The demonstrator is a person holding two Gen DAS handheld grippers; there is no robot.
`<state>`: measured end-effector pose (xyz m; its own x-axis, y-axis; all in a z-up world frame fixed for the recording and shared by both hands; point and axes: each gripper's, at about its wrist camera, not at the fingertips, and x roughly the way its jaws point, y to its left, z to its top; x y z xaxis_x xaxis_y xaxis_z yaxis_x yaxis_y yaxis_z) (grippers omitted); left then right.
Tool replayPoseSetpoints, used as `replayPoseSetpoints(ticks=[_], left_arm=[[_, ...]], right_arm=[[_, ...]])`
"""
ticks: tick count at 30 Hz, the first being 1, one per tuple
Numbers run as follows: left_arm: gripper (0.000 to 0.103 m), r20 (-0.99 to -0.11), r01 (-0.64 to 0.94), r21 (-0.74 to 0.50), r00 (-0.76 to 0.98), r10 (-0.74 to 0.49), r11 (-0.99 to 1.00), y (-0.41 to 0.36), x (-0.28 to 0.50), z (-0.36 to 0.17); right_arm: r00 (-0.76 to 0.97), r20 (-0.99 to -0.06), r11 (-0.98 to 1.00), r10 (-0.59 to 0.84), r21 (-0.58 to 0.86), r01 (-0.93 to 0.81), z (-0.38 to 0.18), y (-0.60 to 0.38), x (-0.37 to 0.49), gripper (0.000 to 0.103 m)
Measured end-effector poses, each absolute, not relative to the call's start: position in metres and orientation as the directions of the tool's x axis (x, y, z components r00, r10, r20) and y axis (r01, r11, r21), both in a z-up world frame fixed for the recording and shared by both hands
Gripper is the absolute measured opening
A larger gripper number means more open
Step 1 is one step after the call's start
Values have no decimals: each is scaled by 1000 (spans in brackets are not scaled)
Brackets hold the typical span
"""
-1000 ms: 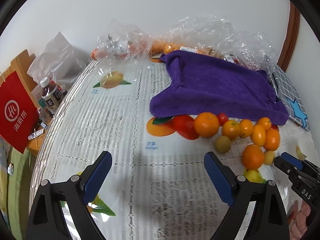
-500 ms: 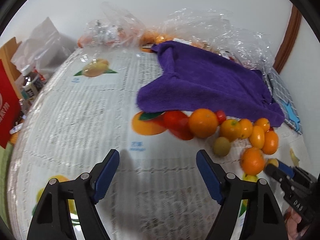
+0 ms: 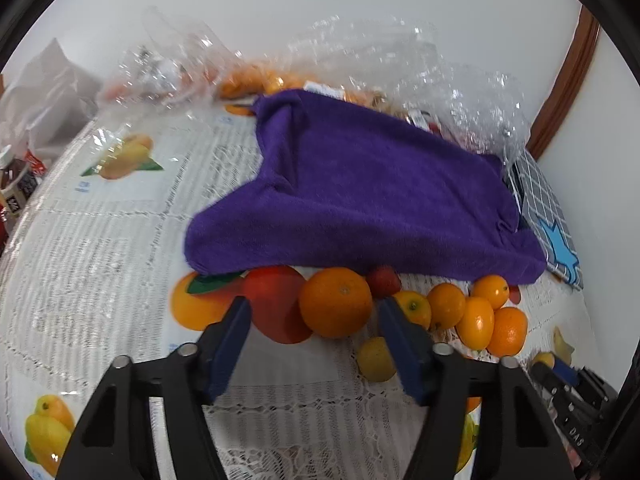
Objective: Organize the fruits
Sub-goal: 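Lower the right tool and close it on a small yellow-green fruit, then close the left tool on an orange while the right tool holds the yellow-green fruit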
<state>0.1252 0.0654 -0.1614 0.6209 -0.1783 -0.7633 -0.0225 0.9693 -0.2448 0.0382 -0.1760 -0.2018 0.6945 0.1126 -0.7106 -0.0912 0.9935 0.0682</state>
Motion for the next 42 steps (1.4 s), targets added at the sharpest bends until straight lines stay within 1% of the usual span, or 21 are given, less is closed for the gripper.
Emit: replayPoseSetpoints(ticks=[3,5,6,7,11,16,21,28,32,35,37,41,42], left_arm=[[52,-767,-9,-245,614,-188,970,62,127,-165],[44,-766,5,-245,612,-196,970,60,128,-165],[38,-763,18,-259,610,-216,966,59,128,-165],[38,-762,17,-266,609,-221,964,60,128,-165],[37,-760,4,-270,613,-216,963,64,125,-164],[37,-762,-16,-238,623,-176,971,76,116,-159],[37,-763,-7,-236,620,-181,972,79,112,-163],[44,-758,-21,-182,640,-127,983,71,118,-168],[45,-754,-20,-150,648,-102,988,69,119,-170],[46,-754,-18,-159,648,-110,987,70,120,-170],[50,-749,-6,-185,648,-138,983,72,120,-170],[50,-747,-3,-185,650,-139,983,72,119,-170],[47,-745,-3,-186,652,-139,983,72,119,-170]], right_arm=[[695,-712,995,100,56,-86,-203,-180,43,28],[694,-712,994,108,66,-87,-203,-182,45,28],[694,-712,994,111,68,-89,-204,-181,47,28],[692,-713,994,111,68,-89,-204,-181,48,28],[687,-718,994,111,72,-86,-205,-181,50,28],[687,-717,993,121,91,-80,-205,-184,51,28],[684,-722,995,102,65,-80,-206,-182,51,29],[683,-723,995,99,61,-80,-206,-181,51,29],[683,-725,996,91,52,-78,-206,-179,51,29],[682,-724,994,106,67,-83,-206,-181,51,31],[682,-722,993,115,80,-83,-206,-182,51,31],[683,-718,991,135,105,-86,-205,-185,49,31],[684,-716,990,139,110,-86,-205,-185,48,29]])
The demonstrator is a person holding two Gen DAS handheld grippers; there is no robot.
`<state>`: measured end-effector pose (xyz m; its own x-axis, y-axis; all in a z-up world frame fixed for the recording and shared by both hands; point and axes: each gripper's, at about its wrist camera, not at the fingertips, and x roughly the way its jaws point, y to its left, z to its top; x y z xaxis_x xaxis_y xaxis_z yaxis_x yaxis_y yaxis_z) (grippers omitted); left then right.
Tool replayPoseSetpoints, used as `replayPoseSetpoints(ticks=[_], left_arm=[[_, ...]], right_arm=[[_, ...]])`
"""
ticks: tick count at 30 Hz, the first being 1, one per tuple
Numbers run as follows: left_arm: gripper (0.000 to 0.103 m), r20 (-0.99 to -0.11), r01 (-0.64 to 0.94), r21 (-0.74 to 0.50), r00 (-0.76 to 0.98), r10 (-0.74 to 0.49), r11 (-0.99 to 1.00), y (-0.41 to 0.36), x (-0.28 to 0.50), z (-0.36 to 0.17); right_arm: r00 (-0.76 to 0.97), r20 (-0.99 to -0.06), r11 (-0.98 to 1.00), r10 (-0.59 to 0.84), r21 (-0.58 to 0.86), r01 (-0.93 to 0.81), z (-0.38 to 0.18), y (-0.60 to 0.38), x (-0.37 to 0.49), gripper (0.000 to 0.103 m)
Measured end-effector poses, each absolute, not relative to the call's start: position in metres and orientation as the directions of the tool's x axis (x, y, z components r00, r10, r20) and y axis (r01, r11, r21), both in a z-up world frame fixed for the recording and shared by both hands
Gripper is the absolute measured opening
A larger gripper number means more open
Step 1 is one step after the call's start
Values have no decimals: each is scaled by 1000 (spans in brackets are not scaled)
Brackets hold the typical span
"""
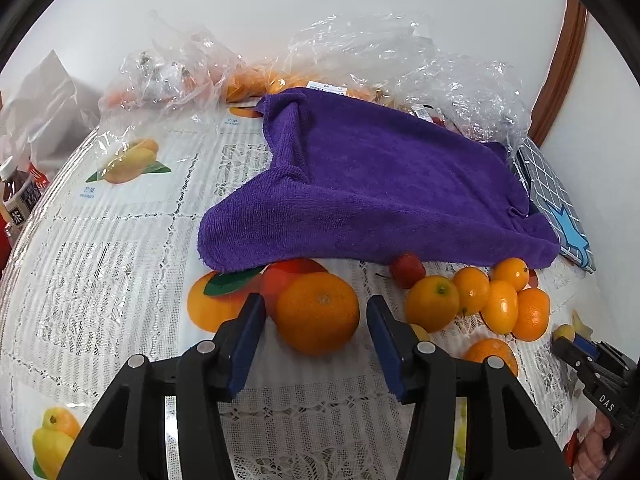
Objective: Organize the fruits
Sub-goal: 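Close the left tool on an orange while the right tool holds the yellow-green fruit, then carry both fruits onto the purple towel while the right tool opens to release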
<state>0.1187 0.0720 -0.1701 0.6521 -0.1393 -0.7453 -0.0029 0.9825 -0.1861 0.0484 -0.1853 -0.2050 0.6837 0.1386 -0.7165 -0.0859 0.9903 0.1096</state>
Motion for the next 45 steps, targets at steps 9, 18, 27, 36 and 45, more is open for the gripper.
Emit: replayPoseSetpoints(ticks=[9,18,27,36,45], left_arm=[[38,-700,0,-265,688,-193,964,82,111,-165],[38,-673,-19,-274,718,-177,962,92,112,-147],[38,-638,-24,-213,760,-120,977,87,152,-92],[38,-631,-24,-190,769,-103,982,71,216,-64],[38,-677,-23,-204,725,-125,979,56,268,-94]], right_arm=[[710,-687,987,156,129,-92,-200,-186,41,28],[726,-676,992,126,103,-76,-182,-189,49,28],[794,-597,992,115,113,-59,-128,-194,103,29],[831,-534,986,155,131,-100,-83,-191,175,29],[783,-597,983,175,153,-103,-116,-194,222,29]])
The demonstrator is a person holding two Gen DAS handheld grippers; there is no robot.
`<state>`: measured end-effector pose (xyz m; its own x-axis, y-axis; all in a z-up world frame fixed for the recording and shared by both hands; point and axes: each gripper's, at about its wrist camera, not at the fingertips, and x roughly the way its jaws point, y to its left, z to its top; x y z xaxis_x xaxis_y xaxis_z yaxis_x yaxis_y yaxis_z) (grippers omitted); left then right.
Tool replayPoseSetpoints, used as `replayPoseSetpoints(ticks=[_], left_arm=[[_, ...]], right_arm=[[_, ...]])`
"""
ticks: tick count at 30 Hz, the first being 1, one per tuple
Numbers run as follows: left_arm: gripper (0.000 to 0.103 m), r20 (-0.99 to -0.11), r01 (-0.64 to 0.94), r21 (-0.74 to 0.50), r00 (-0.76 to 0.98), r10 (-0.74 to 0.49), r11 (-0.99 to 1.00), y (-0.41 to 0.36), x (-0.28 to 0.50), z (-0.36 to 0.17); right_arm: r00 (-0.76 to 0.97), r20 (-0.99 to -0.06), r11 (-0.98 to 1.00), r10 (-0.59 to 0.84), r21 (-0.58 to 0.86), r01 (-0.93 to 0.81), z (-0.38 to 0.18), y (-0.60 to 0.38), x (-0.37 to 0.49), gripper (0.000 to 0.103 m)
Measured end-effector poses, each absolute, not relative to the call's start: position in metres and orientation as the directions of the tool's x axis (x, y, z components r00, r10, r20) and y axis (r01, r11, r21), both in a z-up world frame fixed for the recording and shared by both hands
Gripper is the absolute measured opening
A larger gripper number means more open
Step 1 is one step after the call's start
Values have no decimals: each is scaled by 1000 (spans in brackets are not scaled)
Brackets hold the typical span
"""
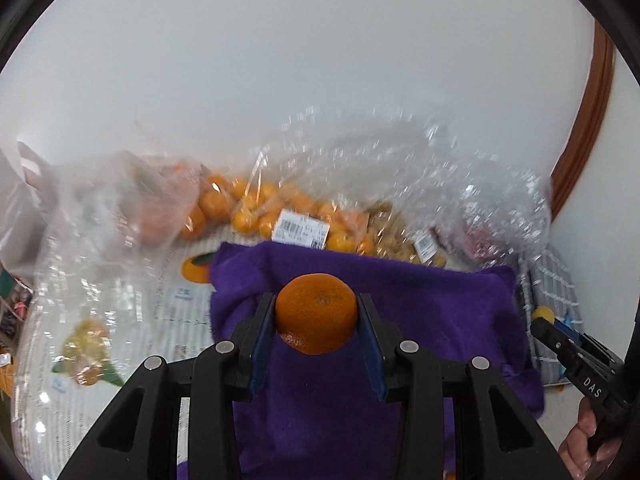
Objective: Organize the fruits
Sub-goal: 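Carry both fruits onto the purple towel while the right tool opens to release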
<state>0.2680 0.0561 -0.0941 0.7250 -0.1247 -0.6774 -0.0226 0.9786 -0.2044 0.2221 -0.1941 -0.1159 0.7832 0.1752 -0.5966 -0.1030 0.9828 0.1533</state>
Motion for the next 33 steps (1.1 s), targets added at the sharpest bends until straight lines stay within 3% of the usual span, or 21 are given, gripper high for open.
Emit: replayPoseSetpoints(ticks=[8,31,33], left_arm=[[38,-742,0,-135,663,-101,991,46,287,-130],[38,-801,16,-132,588,-116,991,35,297,-159],[38,-801,22,-129,587,-117,991,34,297,-159]], right_arm=[[726,-668,983,165,170,-67,-160,-205,245,29],[710,-679,979,187,186,-79,-179,-196,246,29],[711,-680,982,179,172,-83,-179,-194,246,36]])
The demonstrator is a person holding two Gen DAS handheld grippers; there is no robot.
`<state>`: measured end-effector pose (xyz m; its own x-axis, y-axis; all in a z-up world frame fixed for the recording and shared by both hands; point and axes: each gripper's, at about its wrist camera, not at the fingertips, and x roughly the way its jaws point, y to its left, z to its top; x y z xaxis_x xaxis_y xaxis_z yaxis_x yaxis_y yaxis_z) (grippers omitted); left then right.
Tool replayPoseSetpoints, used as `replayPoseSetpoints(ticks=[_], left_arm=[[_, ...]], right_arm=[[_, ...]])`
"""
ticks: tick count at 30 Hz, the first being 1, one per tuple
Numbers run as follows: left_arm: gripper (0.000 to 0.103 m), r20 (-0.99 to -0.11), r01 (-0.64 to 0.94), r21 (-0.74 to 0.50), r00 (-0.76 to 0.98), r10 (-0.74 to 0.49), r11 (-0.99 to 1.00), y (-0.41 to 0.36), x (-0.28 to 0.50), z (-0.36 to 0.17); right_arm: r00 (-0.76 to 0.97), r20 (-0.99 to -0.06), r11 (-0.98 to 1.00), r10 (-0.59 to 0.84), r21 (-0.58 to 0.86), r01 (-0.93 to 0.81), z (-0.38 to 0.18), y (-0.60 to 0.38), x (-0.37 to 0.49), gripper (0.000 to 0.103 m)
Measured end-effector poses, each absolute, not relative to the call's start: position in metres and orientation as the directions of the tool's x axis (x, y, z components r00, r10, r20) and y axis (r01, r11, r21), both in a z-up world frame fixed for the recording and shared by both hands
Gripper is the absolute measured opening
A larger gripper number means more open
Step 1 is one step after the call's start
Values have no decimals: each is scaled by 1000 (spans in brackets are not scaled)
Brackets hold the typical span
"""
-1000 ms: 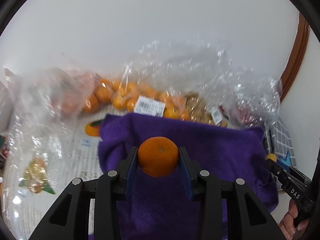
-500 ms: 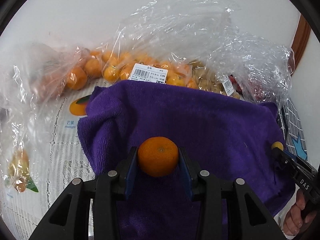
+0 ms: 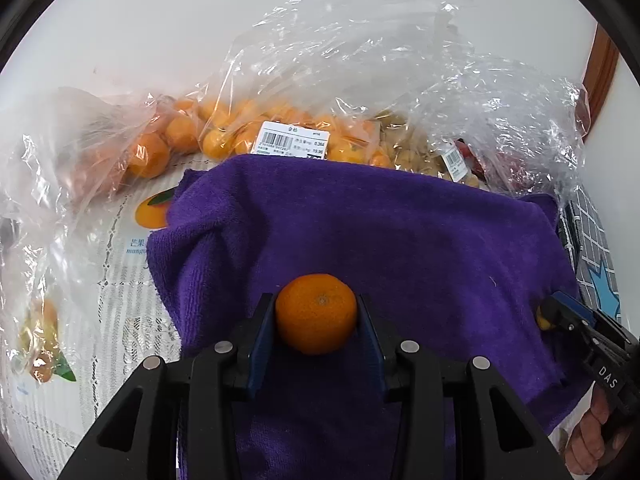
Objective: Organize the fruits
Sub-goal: 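Carry both fruits onto the purple towel while the right tool opens to release, then open the left tool to drop the orange on the towel, then lift away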
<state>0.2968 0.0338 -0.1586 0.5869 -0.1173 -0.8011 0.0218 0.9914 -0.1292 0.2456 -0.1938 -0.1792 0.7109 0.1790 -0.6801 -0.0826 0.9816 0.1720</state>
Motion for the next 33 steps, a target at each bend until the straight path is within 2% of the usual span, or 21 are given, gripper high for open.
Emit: replayPoseSetpoints(ticks=[1,3,4,7,15,18,25,33], left_arm=[[39,-802,26,-125,586,-116,992,33,297,-158],[39,-799,29,-128,588,-120,991,32,296,-156],[40,-795,27,-134,595,-123,991,33,295,-154],[47,-775,16,-147,619,-125,989,35,290,-146],[47,-723,21,-139,681,-116,990,34,272,-111],[47,-694,35,-141,709,-124,989,35,258,-92],[47,-665,97,-164,725,-182,982,31,229,-62],[47,-687,94,-107,713,-142,990,39,184,-65]], right_arm=[[711,-681,983,175,167,-82,-179,-193,246,40],[717,-679,985,160,158,-70,-178,-193,245,55],[720,-676,985,157,157,-67,-177,-193,244,56],[735,-660,985,157,159,-68,-173,-194,239,56],[805,-576,985,144,160,-62,-143,-200,217,56],[837,-540,989,91,147,-12,-129,-203,206,56],[816,-575,993,63,120,9,-103,-205,170,56],[796,-600,995,78,102,-21,-109,-190,122,56]])
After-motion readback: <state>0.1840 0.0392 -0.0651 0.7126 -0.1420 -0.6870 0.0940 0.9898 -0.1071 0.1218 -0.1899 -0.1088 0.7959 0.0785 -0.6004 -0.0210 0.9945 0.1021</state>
